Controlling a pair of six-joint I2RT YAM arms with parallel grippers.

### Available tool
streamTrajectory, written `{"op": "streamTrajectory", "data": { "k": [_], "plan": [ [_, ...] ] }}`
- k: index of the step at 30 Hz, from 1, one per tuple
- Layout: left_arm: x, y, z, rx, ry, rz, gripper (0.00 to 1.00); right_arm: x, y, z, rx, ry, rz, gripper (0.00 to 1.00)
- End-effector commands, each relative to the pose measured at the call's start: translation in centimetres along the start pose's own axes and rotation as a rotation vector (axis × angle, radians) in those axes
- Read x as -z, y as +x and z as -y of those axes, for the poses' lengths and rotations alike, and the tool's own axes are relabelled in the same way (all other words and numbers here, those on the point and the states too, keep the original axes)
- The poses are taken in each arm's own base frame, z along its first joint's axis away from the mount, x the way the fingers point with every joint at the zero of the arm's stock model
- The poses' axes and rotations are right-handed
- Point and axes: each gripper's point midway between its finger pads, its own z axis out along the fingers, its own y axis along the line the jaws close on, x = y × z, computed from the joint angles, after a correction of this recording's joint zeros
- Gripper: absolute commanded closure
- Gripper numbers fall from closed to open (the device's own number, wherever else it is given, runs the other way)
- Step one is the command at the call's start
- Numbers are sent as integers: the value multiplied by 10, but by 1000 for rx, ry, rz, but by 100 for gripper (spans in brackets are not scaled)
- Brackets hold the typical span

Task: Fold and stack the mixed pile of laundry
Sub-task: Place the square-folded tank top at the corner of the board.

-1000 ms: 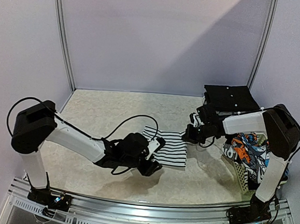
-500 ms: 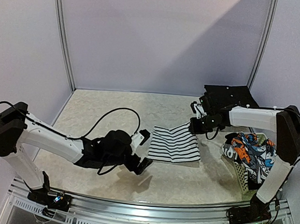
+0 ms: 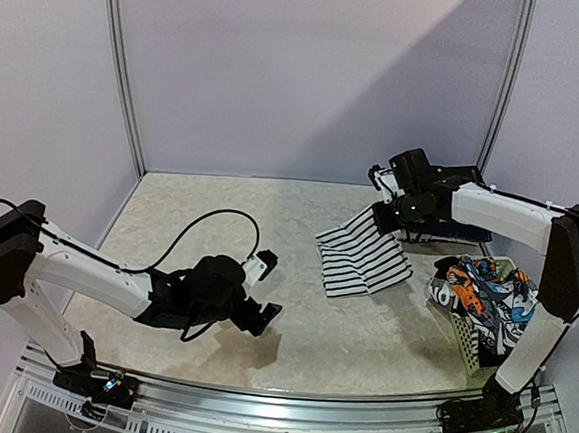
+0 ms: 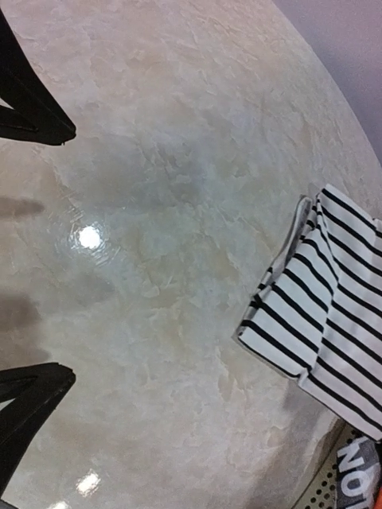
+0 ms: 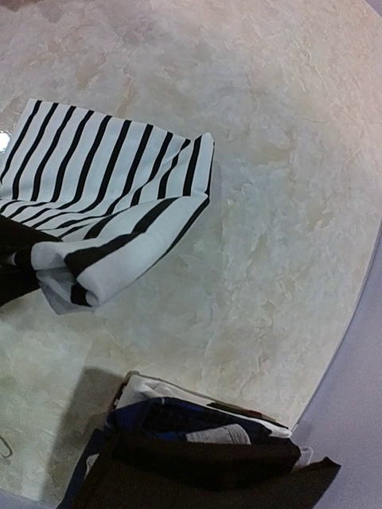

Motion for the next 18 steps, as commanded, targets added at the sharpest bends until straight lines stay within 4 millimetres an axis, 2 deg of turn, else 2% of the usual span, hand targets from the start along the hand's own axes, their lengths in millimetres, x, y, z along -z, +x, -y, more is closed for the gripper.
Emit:
{"op": "streamTrajectory", "data": {
  "k": [1,10,18],
  "plan": [
    [7,7,-6,-12,-14,2,2,30,-28,18,83,80,69,100],
    [11,11,-9,-12,-16,6,3,61,-56,23,142,102,147,100],
    [15,13,-11,-4,-15,10,3,99,-88,30,156,131,228,100]
  ]
}}
